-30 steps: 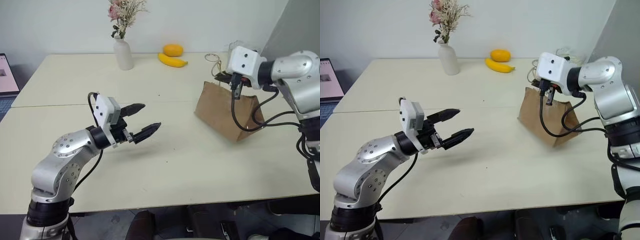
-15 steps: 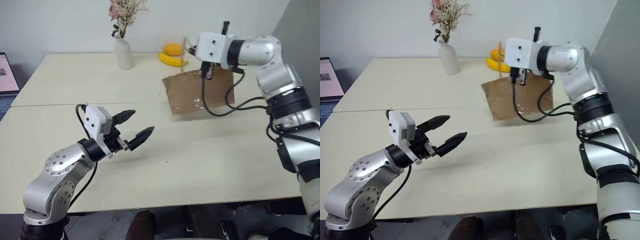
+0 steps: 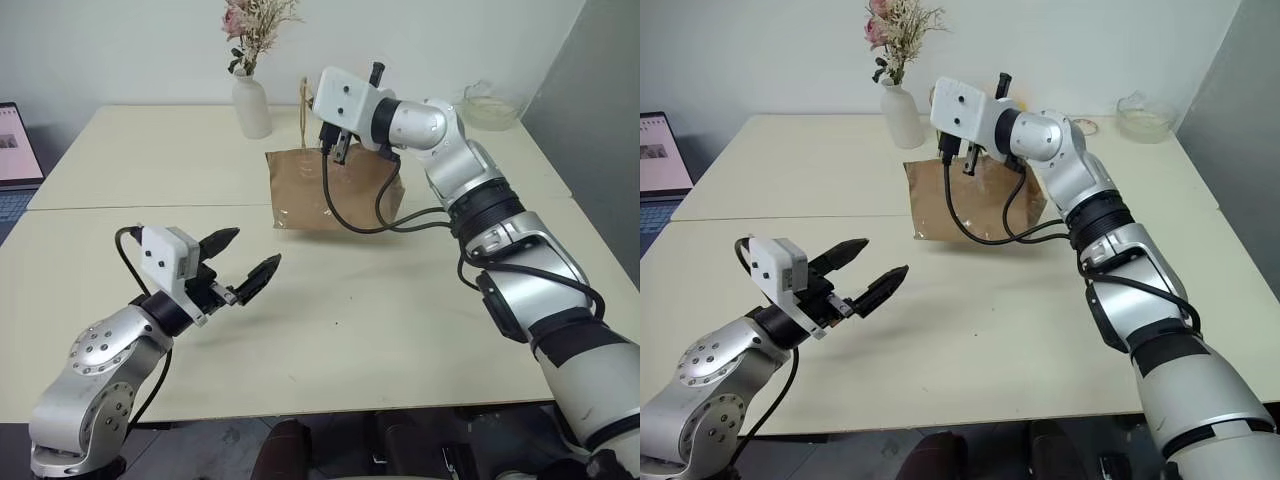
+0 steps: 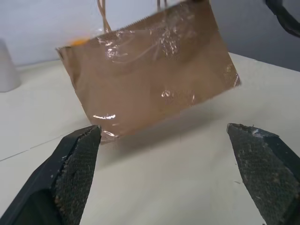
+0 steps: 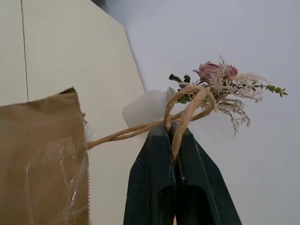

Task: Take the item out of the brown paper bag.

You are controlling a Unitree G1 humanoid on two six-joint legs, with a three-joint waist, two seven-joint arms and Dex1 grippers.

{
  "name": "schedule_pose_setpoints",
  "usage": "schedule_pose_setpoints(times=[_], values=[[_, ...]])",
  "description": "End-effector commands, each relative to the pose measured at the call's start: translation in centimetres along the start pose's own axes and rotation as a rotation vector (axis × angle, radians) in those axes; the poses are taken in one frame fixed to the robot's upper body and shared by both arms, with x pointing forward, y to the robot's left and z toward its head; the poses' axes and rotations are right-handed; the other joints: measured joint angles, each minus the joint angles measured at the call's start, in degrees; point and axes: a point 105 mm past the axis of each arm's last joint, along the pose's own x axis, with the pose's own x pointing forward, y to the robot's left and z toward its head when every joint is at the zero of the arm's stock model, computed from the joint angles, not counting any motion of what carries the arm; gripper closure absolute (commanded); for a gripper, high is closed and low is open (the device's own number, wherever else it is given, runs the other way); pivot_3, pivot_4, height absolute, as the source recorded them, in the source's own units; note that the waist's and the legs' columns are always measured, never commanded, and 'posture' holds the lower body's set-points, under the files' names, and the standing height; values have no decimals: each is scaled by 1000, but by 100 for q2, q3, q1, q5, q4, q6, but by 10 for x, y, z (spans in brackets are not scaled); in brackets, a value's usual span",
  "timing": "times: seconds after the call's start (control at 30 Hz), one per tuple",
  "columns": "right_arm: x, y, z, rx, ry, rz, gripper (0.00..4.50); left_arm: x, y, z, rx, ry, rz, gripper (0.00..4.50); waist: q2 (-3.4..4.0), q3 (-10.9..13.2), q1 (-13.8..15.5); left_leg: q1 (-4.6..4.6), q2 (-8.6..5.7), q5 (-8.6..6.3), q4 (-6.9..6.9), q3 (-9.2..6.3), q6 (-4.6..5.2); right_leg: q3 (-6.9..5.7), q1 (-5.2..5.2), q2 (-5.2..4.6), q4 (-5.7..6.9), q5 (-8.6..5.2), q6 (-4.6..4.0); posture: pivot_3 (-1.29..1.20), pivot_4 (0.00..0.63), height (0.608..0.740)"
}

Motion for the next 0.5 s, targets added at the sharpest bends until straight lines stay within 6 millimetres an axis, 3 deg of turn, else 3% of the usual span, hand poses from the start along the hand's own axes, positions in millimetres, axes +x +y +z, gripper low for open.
schedule_pose_setpoints(times=[0.03,0.5], values=[[2,-16,15,-45,-39,-64,4493,-13,11,0,-13,-8,56,0,0,0,-8,0,0,0,0,1,0,1,0,0,0,0,0,0,150,740],[6,-3,-2,-79,20,-38,4493,-11,4,-1,5,-6,31,0,0,0,-13,2,2,0,0,0,0,-2,-2,2,7,1,-1,0,150,740]])
